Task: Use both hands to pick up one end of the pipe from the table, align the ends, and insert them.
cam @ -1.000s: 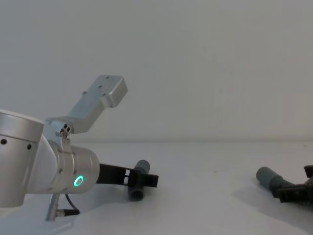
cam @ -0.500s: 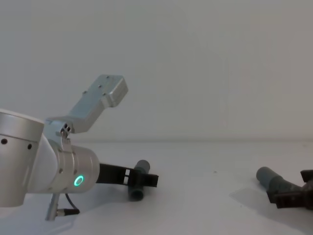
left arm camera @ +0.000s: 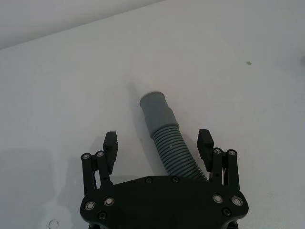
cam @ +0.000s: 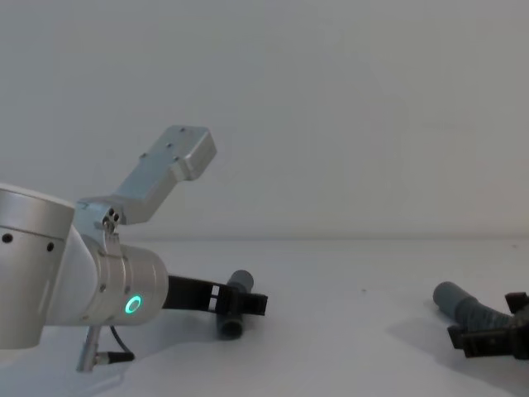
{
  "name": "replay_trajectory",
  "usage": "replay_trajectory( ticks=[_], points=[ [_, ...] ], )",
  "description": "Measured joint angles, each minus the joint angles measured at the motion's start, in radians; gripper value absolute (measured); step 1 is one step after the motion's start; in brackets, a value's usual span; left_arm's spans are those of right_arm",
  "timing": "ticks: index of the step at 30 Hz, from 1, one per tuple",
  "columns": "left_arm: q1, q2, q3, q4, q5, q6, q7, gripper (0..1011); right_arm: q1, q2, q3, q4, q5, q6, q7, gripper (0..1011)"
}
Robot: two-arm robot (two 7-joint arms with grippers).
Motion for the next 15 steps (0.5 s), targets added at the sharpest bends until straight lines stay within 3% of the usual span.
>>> replay_trajectory(
  ticks=[8,15],
  points=[
    [0.000,0.000,0.000,0.000,0.000,0.000,0.000,1001,0.001,-0.002,-0.001,0.001,-0.002,0.002,0.001,945],
    [0.000,0.000,0.000,0.000,0.000,0.000,0.000,1001,0.001,-0.003,-0.001,0.002,-0.002,0.003,0.001,738]
  ],
)
